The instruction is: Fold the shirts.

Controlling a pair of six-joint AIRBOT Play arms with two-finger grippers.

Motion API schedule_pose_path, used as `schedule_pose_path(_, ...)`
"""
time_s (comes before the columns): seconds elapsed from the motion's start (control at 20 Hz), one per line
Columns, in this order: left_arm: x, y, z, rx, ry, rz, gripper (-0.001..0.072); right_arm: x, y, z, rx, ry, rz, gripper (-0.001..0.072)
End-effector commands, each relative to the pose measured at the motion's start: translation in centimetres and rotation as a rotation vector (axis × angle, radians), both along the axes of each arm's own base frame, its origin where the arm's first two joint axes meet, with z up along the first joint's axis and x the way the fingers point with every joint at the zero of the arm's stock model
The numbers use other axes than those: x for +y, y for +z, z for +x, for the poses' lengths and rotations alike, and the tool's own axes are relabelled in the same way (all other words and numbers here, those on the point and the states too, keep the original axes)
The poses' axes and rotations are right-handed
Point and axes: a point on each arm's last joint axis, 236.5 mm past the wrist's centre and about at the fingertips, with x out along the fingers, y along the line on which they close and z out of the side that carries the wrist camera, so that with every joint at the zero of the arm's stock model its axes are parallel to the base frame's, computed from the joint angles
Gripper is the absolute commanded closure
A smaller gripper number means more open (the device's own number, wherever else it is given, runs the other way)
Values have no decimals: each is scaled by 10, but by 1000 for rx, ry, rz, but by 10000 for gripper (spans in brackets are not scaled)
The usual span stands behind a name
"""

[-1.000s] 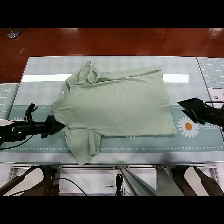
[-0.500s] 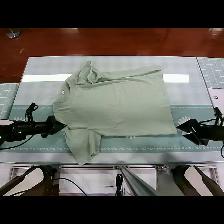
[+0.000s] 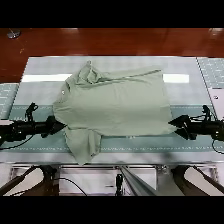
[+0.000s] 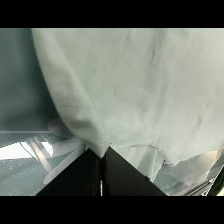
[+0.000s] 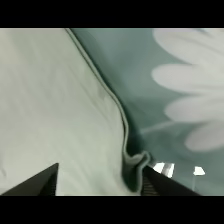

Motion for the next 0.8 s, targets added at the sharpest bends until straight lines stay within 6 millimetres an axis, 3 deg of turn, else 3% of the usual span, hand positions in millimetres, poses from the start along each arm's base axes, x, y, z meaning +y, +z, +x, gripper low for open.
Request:
schedule_pose_path(0.0, 0, 0, 0, 0, 0, 0, 689, 15, 8, 25, -91, -21, 77, 321)
schedule_pose_path(0.05, 0, 0, 0, 0, -1, 0, 690, 24, 8, 26, -102, 17, 82, 444)
schedule_pose_path(0.1, -1, 0, 0, 1, -3, 0, 690, 33, 8, 25, -109, 69, 82, 664)
schedule_pose_path(0.2, -3, 3, 1, -5, -11, -7, 690, 42, 21, 29, -117, 150, 81, 677)
schedule_pose_path(0.3, 0, 28, 23, -87, -15, -18, 690, 35, 67, 63, -228, 169, 57, 677)
schedule_pose_path(0.35, 2, 59, 50, -186, 1, -42, 690, 24, 102, 87, -308, 164, 17, 677)
schedule_pose_path(0.4, 5, 99, 80, -304, 37, -74, 690, 15, 141, 109, -394, 168, -26, 677)
schedule_pose_path(0.45, 9, 153, 111, -468, 67, -105, 691, 5, 189, 131, -490, 175, -72, 677)
schedule_pose_path(0.55, 21, 288, 154, -829, 108, -114, 691, -8, 293, 159, -699, 189, -189, 677)
schedule_pose_path(0.65, 34, 395, 160, -1094, 93, 66, 691, -10, 393, 161, -889, 209, -323, 677)
schedule_pose_path(0.75, 34, 474, 140, -1241, 60, 241, 692, 2, 474, 136, -1048, 242, -435, 677)
